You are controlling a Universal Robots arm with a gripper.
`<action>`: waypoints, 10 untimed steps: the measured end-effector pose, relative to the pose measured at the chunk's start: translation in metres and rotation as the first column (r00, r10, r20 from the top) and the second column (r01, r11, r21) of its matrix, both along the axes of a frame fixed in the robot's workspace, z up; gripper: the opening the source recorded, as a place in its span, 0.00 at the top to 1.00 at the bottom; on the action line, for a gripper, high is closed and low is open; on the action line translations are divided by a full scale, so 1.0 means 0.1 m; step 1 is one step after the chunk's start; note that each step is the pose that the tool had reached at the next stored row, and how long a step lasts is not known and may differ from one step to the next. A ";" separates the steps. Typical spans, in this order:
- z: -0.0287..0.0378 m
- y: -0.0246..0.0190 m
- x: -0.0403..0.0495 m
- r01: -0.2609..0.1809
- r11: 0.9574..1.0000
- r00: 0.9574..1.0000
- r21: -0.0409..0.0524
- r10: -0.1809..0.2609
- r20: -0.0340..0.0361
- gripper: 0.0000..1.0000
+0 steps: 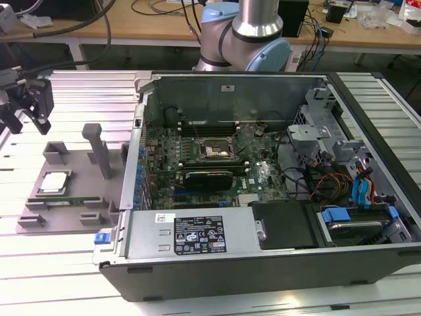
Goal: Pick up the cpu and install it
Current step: 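Pick up the cpu and move it towards the insertion slot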
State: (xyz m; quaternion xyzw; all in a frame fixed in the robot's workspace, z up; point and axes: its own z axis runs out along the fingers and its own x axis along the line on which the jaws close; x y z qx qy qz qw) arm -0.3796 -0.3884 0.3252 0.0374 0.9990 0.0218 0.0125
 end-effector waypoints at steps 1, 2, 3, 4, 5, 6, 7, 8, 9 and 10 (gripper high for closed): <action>-0.011 0.000 0.000 0.000 1.000 1.000 0.000 0.000 0.000 0.45; -0.021 0.000 0.000 0.000 1.000 1.000 0.000 0.000 0.000 0.45; -0.027 0.000 0.000 0.000 1.000 1.000 0.000 0.000 0.000 0.45; -0.036 0.000 0.000 0.000 1.000 1.000 0.000 0.000 0.000 0.45; -0.050 0.000 0.000 0.000 1.000 1.000 0.000 0.000 0.000 0.45; -0.060 0.000 0.000 0.000 1.000 1.000 0.000 0.000 0.000 0.45; -0.066 0.000 0.000 0.000 1.000 1.000 0.000 0.000 0.000 0.45; -0.078 0.000 0.000 0.000 1.000 1.000 0.000 0.000 0.000 0.45; -0.089 0.000 0.000 0.000 1.000 1.000 0.000 0.000 0.000 0.45; -0.102 0.000 0.000 0.000 1.000 1.000 0.000 0.000 0.000 0.45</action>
